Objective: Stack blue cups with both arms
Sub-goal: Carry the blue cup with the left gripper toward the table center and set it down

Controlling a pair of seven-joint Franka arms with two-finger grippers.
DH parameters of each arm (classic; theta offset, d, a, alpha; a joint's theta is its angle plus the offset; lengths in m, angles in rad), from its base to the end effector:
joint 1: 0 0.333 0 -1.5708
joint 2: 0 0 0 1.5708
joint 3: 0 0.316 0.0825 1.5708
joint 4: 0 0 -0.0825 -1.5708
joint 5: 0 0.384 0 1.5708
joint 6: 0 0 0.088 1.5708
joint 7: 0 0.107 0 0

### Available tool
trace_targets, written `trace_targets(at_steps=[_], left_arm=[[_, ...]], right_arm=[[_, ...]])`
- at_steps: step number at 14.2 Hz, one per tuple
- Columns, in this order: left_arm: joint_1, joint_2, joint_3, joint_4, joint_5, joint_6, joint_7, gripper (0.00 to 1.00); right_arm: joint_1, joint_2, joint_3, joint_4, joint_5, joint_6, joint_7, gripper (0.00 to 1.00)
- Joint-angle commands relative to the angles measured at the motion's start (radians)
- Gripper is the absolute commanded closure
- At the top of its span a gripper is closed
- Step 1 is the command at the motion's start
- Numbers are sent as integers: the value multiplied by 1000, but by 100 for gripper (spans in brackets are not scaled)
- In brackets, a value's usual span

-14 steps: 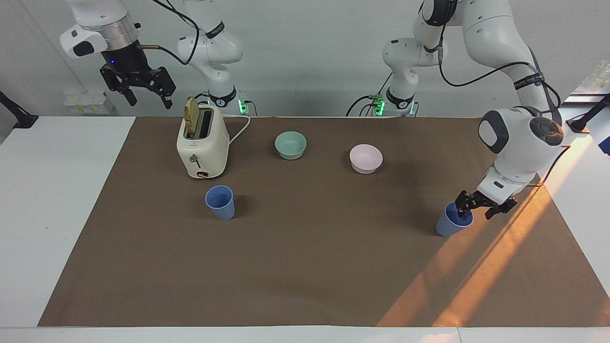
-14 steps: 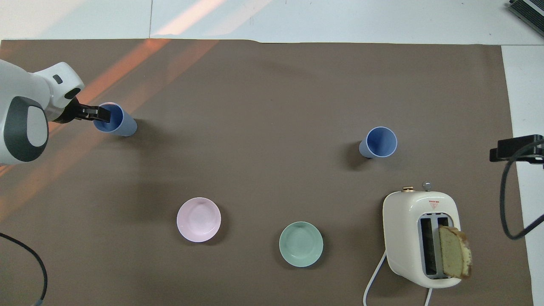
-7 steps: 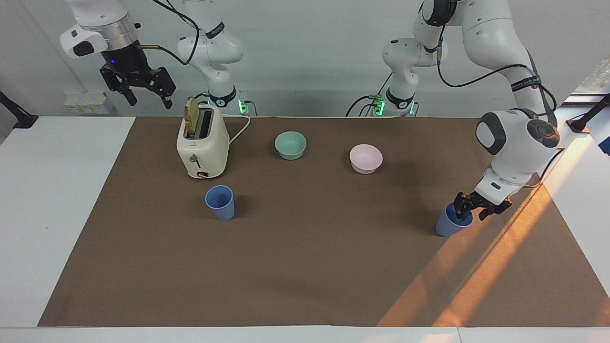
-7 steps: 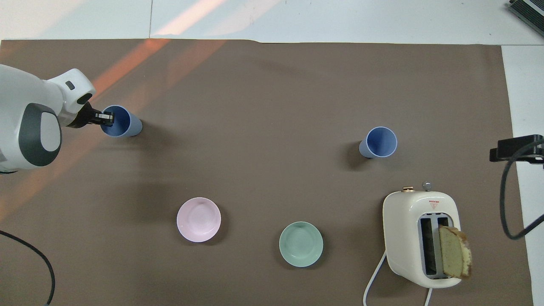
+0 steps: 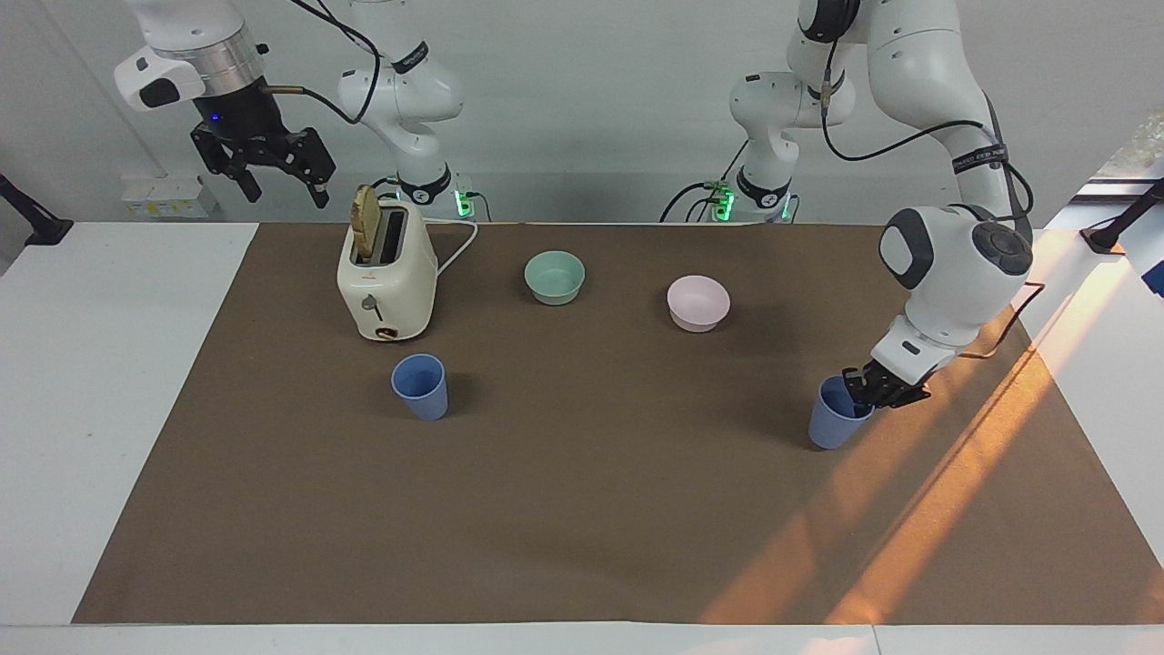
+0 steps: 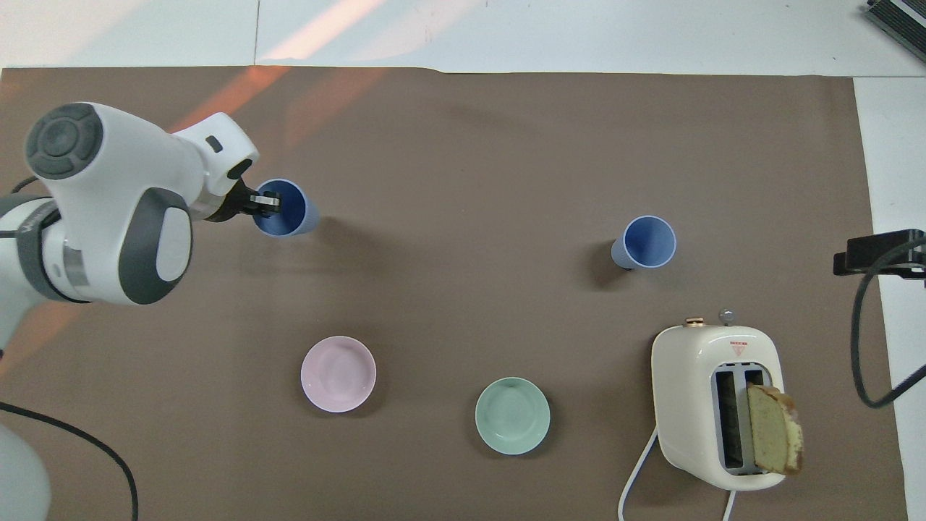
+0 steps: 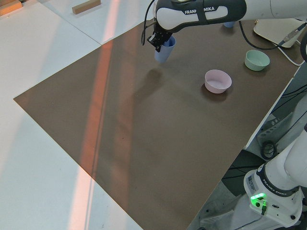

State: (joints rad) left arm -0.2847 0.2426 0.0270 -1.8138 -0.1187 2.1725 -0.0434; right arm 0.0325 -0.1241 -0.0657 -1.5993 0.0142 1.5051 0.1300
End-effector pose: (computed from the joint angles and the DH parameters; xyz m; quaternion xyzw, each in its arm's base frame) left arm 0.6117 -0.1670 0.4178 0.9942 -0.0767 0.0502 0.0557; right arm 0.5081 -0.0178 0.6711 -0.9966 0.0807 -0.0143 0.0119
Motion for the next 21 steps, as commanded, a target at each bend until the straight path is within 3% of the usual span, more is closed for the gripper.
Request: trace_targets(at_steps=[1,6,9,10,13,15,18,19,21], left_arm=[[-124,-34,21,-42,-12,9,-142,100],[-316,-6,22,-76,-10,119,-323,100],[-340,-5,22,-90,-10,164,-369,100],[-340,-5,22,-90,-10,165,-369,95],[-332,-2,22,-85,-10,168,-369,50],[-326,4,21,-76,-12,168,-368,40],[-320,4,30,-61,-4,158,-357,9],[-303,-11,33,-62,-3,138,-354,1],[-251,-63,33,-62,-1,48,-331,0]], right_arm=[[-8,-14,4,-17,6,7,7,0],[-8,-14,3,-17,6,7,7,0],[-8,-14,3,-17,6,7,7,0],[-8,-14,3,-17,6,7,7,0],[-8,-14,4,-17,6,7,7,0],[-8,-14,3,-17,6,7,7,0],[-8,-14,4,-17,6,7,7,0],[-8,-14,3,-17,6,7,7,0],[-8,-16,3,-17,6,3,3,0]])
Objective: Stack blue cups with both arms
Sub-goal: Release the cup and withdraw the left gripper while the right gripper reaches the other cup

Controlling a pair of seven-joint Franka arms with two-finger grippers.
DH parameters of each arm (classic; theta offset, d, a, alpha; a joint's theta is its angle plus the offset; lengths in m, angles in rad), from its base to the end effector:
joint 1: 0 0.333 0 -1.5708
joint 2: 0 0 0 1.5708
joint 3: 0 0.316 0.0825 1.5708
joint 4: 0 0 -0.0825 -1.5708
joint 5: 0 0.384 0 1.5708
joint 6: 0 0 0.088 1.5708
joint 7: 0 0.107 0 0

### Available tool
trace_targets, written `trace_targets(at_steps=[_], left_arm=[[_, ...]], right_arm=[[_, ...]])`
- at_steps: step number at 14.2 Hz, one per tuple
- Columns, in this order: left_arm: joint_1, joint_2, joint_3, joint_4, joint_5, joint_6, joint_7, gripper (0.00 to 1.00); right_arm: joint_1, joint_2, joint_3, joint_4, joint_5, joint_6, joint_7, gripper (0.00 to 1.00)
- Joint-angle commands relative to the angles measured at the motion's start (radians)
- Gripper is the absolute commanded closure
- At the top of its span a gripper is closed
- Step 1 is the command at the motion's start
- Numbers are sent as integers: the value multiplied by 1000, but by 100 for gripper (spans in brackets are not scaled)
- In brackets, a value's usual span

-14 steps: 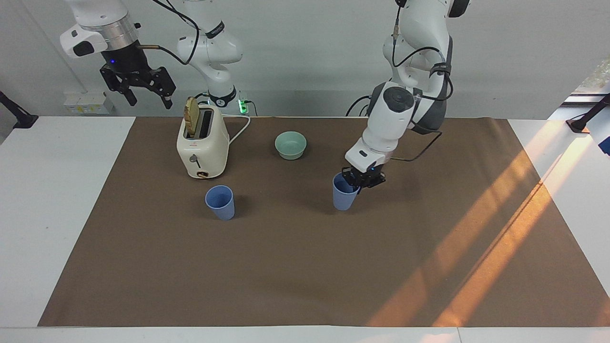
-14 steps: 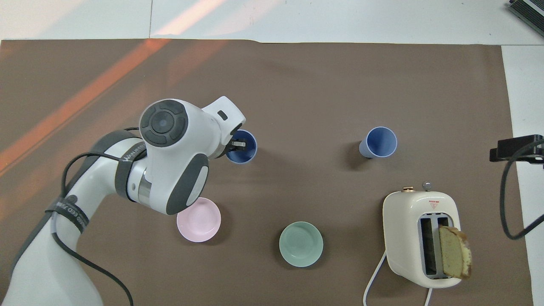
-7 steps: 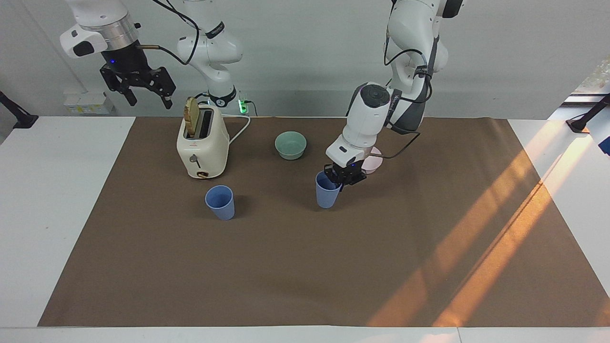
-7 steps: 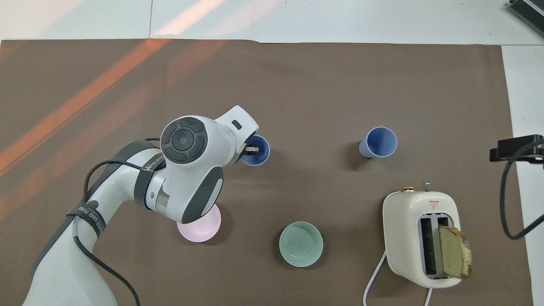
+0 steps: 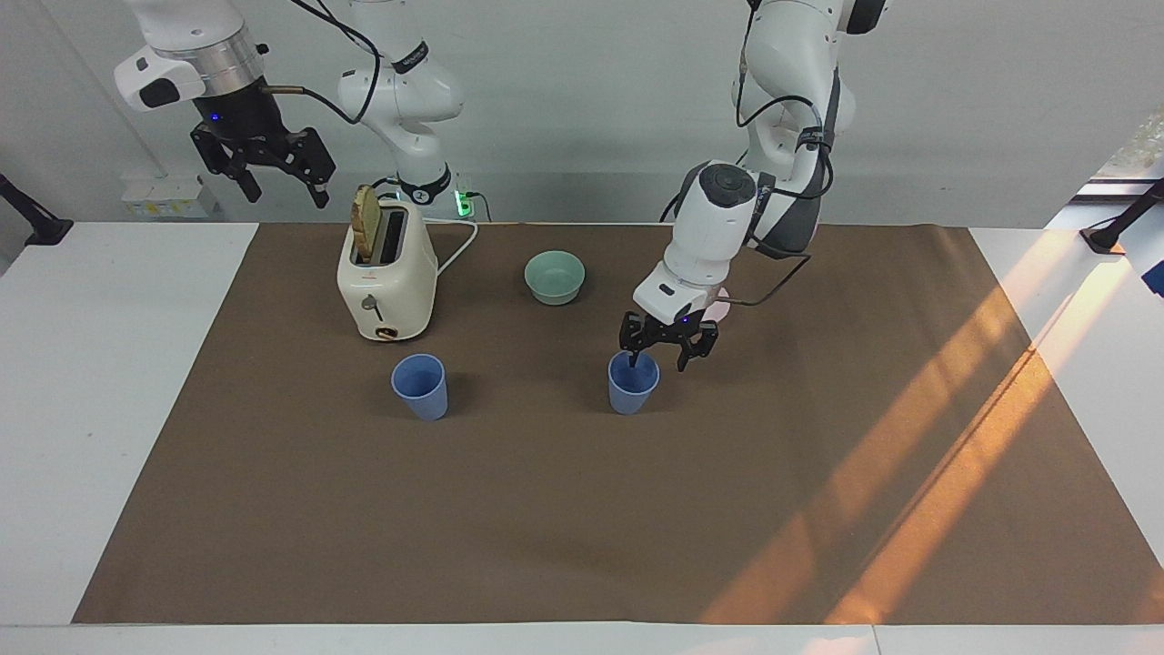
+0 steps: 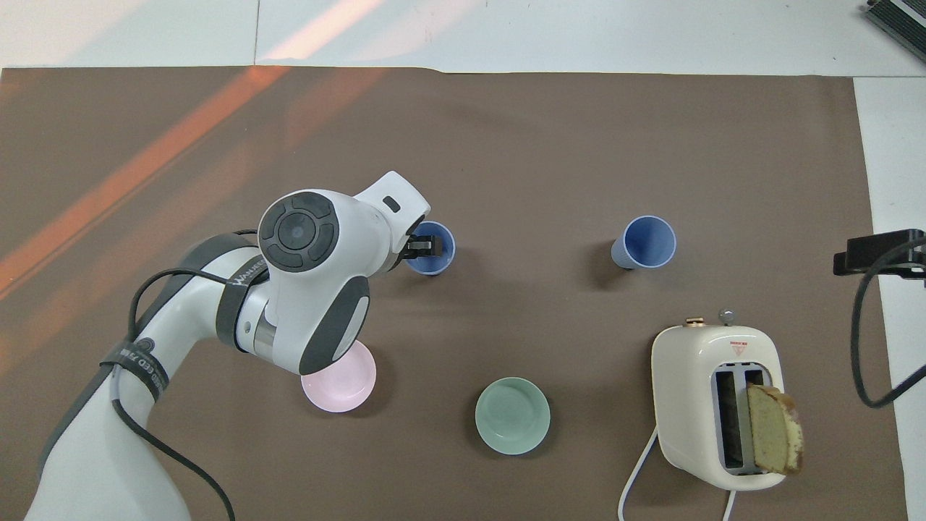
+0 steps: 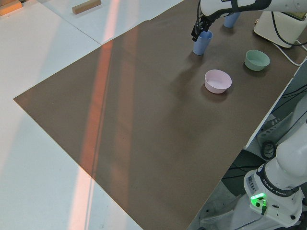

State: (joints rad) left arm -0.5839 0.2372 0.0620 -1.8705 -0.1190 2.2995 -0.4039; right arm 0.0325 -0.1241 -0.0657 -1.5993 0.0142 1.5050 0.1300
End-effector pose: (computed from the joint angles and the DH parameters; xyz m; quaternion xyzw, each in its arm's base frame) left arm 0.5468 -0.3199 0.4074 0.9942 -0.0251 0.0677 0.0794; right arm 0.5081 -0.0178 0.6711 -0.9966 0.0807 -0.0142 0.0118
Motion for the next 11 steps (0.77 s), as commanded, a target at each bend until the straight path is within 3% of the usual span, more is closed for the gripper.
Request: trace_targets(at_steps=[1,5,8,11], left_arm=[[87,-91,-2,-7,1,-128,77,0],[280,-217,-2,-3,1,-316,362,0],[378,-233,-1,65,39,-412,460,0],[461,-225,-1,169,82,-517,571,0]], right_arm=[[-8,-23,-2,-16,6,1,5,0],[-8,-23,1,-2,6,4,5,0],[-3,-28,3,-42,7,15,-1,0],[-3,-28,3,-175,7,101,3,0]])
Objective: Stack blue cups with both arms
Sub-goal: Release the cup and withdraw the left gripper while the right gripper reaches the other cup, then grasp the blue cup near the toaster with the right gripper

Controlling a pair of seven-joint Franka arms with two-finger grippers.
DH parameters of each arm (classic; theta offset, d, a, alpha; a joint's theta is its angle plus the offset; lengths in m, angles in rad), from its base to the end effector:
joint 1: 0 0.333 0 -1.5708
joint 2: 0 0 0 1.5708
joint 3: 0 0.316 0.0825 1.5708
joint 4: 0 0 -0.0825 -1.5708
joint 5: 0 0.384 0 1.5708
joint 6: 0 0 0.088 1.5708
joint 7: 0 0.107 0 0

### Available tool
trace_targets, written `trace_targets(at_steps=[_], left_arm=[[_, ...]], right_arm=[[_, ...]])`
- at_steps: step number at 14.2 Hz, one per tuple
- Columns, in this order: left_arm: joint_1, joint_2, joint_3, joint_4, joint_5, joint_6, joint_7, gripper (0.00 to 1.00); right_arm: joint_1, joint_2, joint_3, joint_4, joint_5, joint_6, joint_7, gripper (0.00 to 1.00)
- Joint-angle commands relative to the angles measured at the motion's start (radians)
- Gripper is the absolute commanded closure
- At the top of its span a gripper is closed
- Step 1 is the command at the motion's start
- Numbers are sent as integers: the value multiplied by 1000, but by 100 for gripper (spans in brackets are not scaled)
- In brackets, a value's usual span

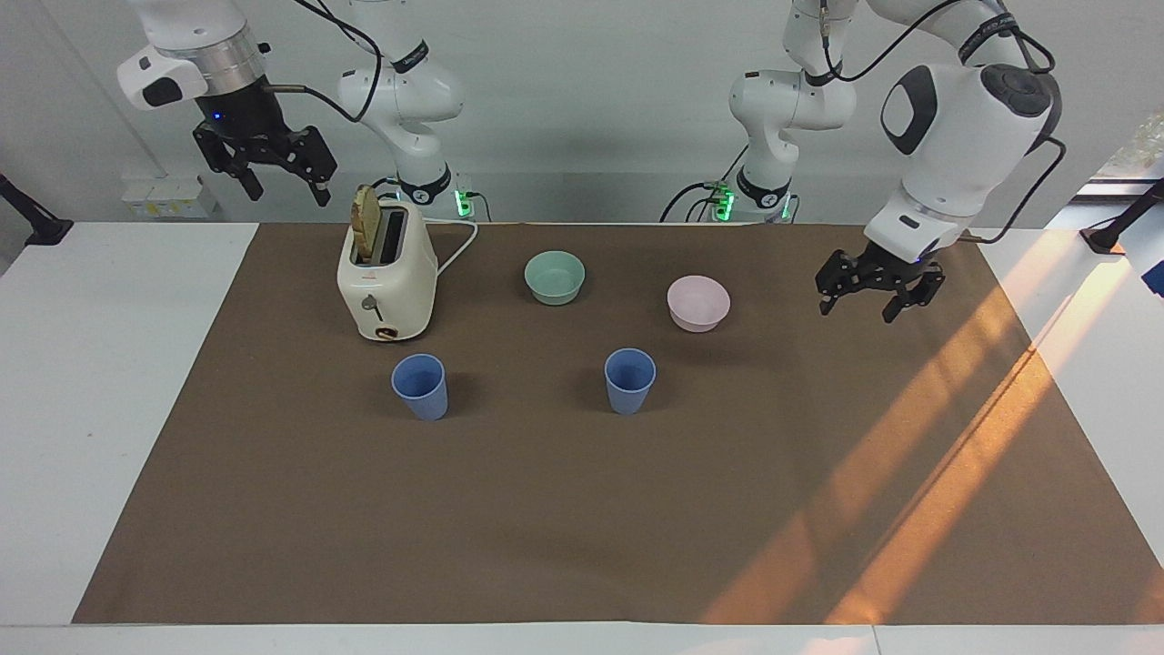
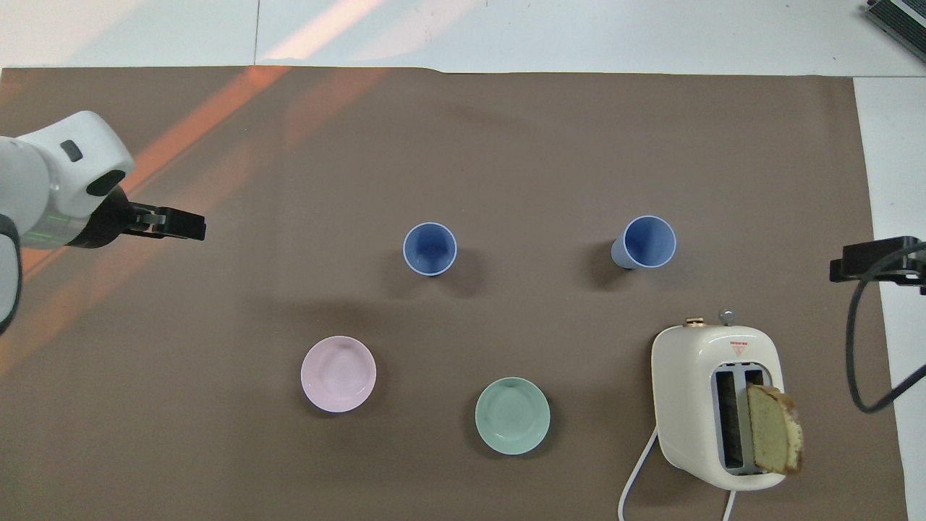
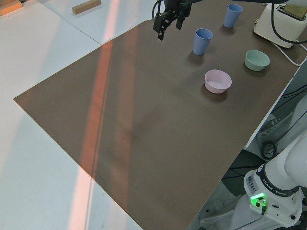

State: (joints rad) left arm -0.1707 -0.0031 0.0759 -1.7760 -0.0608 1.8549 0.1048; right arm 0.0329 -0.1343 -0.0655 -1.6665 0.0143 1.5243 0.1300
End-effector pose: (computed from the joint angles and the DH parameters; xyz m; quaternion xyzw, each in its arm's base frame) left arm 0.5678 -0.0587 0.5537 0.9945 -0.0922 0.0411 0.0294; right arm 0.5069 -0.0174 0.6466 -0.9967 0.0806 0.0047 0.0113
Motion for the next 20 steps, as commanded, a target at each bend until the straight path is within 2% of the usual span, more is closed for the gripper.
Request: trace_targets(at_steps=[1,4,7,9,14,20], left_arm=[[69,15,-15,98,24,-100,87,0],[114,21,-13,194,27,-175,110,0],[132,52,-13,259,27,-221,110,0],[132,54,-13,259,27,-223,108,0],[131,43,-13,244,24,-224,104,0],[129,43,-13,244,24,-224,104,0]], right_arm=[[-4,-16,3,-145,7,117,3,0],[2,21,3,-237,7,203,3,0],[5,94,7,-257,7,330,5,0],[5,157,7,-257,7,400,3,0],[67,231,16,-248,9,553,11,0],[73,262,16,-257,9,560,8,0]])
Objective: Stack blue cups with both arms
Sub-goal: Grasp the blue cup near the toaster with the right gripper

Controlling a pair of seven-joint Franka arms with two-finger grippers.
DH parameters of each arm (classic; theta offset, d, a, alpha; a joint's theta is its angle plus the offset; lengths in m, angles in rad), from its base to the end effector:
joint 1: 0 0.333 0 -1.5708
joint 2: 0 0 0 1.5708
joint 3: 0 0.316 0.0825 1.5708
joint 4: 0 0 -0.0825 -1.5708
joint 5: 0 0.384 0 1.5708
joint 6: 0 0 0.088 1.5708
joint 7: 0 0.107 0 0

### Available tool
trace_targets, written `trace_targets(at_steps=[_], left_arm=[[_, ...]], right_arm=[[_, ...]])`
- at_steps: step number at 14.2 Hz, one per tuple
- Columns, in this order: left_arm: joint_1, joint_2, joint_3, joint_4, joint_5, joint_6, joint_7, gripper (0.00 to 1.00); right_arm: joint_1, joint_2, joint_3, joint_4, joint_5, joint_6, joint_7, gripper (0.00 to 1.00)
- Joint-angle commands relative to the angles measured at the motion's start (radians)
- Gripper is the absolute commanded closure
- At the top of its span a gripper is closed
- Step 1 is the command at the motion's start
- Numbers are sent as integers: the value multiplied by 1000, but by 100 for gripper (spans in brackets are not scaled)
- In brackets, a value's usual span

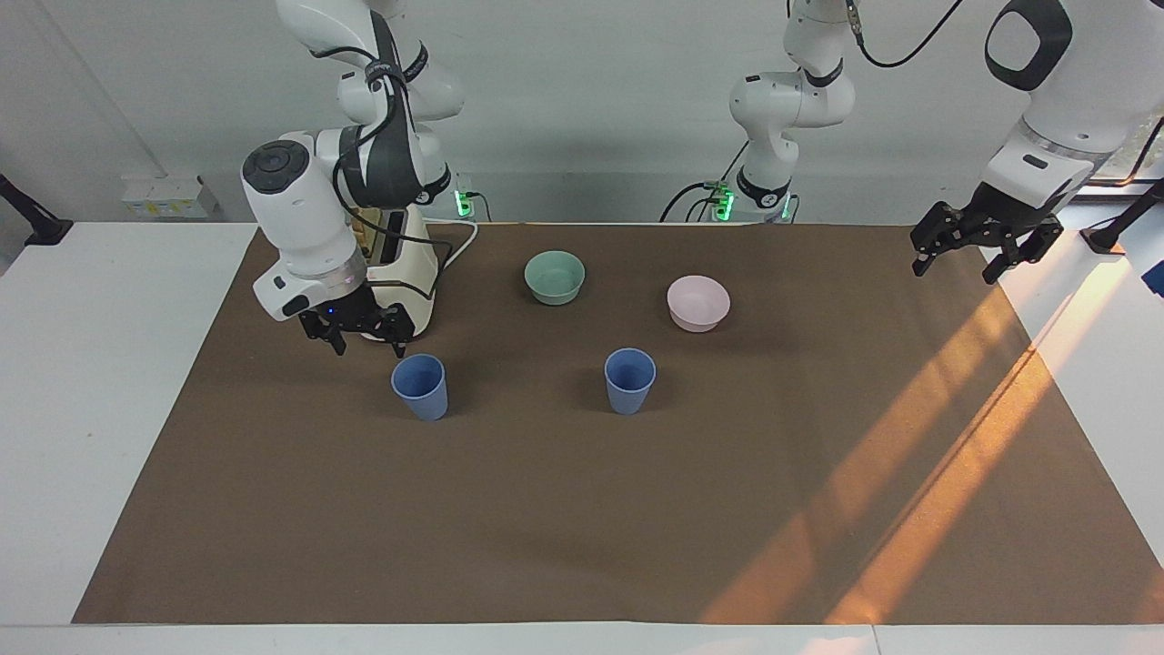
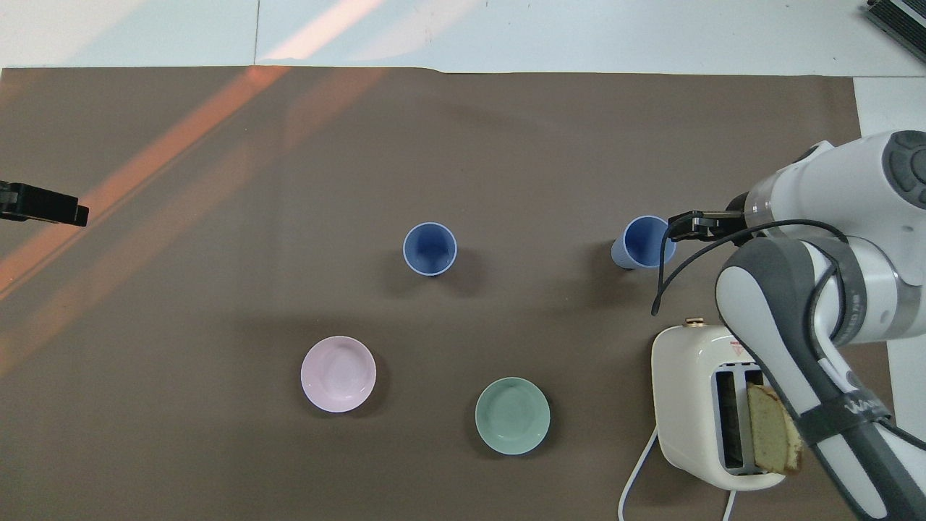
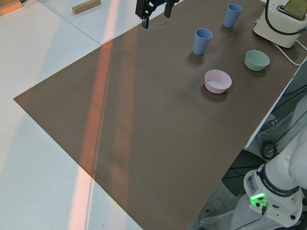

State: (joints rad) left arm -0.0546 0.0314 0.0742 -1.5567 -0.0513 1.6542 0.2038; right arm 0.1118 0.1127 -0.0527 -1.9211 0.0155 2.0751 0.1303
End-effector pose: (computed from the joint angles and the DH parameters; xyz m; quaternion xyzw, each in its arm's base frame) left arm 0.5726 0.0054 0.6213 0.9950 -0.0907 0.0356 0.0206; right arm 0.5891 0.0365 0.4368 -0.9990 0.0390 -0.0203 0.0059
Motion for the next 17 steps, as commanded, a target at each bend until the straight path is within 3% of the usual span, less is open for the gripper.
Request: trace_targets(at_steps=[1,9,15,17], left_arm=[[15,9,-11,24,15,-24,5,0],[13,9,-11,24,15,-24,5,0],[13,9,-11,24,15,-24,5,0],[13,9,-11,23,15,-24,5,0]], right_arm=[[-4,22,4,-3,7,11,8,0],[0,93,2,-3,7,72,8,0],[17,101,4,-9,7,85,3,2],[19,99,4,-22,7,83,3,41]])
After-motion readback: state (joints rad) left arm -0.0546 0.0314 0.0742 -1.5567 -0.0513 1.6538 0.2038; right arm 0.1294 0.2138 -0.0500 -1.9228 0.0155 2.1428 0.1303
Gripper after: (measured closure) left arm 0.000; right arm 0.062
